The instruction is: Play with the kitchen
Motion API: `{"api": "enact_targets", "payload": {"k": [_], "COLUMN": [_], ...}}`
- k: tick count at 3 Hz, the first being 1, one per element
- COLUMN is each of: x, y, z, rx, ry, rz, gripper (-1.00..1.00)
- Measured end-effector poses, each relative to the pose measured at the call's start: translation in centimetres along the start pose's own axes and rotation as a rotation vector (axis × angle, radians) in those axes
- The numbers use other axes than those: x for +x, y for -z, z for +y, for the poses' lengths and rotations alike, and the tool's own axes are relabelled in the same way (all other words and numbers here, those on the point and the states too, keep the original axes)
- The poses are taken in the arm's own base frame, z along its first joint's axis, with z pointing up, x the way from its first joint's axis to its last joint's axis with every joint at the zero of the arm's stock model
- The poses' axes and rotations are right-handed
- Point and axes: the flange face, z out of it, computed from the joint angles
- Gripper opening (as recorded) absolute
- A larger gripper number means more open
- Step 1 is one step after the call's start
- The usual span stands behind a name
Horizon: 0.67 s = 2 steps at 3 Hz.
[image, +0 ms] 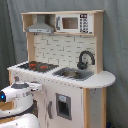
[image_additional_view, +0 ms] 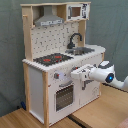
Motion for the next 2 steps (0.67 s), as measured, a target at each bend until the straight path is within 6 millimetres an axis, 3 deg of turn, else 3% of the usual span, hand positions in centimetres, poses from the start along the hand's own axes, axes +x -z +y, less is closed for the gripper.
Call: {"api": "enact_targets", "payload": {"k": [2], "x": [0.04], "y": [0.04], "z": [0.02], "rx": [0.002], "ry": [0.215], "rz": [-0.003], "gripper": [-1.0]}}
